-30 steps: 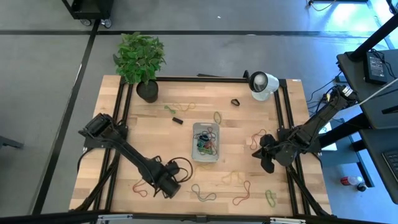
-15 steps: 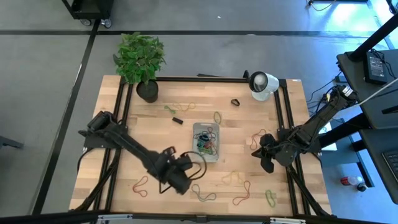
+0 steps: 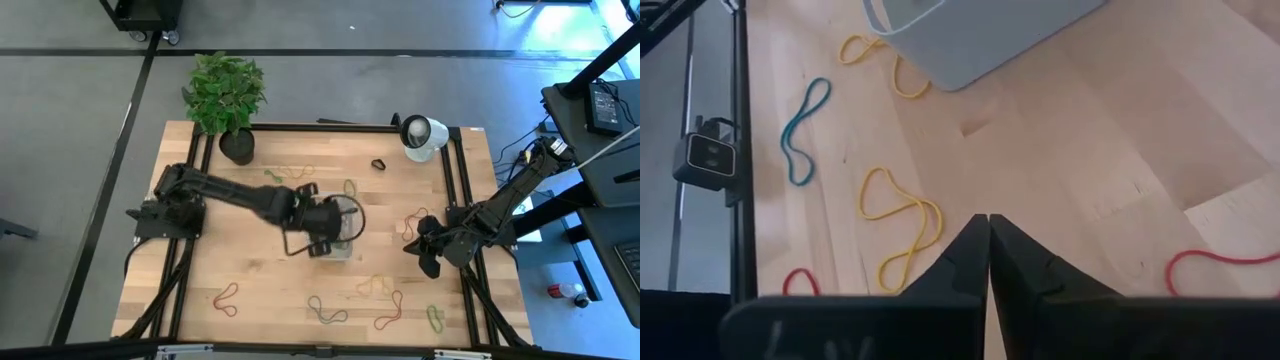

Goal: Pick and place rubber bands into bin
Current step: Put the yellow rubber band into the gray bin, then put the black rubber band into the gray bin

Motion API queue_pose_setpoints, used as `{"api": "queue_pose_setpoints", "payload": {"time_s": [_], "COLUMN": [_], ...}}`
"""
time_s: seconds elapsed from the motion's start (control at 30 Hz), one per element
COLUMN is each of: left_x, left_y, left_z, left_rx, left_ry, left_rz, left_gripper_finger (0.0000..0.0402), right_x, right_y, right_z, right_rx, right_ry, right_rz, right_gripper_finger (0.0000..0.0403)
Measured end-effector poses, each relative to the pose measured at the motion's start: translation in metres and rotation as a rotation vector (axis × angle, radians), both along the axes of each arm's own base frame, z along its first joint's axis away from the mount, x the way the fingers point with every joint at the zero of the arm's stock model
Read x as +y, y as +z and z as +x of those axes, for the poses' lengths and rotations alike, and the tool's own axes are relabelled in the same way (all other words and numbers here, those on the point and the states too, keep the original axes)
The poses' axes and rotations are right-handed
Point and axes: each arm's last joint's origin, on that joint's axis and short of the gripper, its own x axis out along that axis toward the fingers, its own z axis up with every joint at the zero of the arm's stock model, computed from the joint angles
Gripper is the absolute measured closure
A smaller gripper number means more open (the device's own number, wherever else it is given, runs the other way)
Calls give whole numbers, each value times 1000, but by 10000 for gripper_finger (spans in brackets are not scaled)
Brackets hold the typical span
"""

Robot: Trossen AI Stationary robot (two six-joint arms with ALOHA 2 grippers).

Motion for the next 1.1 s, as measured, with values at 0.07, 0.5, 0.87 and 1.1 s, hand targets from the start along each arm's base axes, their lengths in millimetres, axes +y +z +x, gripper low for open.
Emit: {"api": "queue_pose_setpoints", "payload": {"time_s": [0.07,0.5,0.87,1.1], "left_x": [13,31,18,26], "left_y": [-11,-105,-99,-76], "left_z": [8,48,51,53], "left_rx": [45,290,250,224], "left_ry": [-14,-81,-80,-70], "left_rz": [-11,-204,-126,-132], "left_gripper_finger": [400,399,320,261], "right_x": [0,1,4,5], "right_y": [0,1,-4,-5], "right_z": [0,1,4,5], "right_rx": [-4,-11,14,17], "right_ry": [0,1,3,3], "right_rz": [4,10,-15,-18], "right_gripper_finger": [386,386,386,386]}}
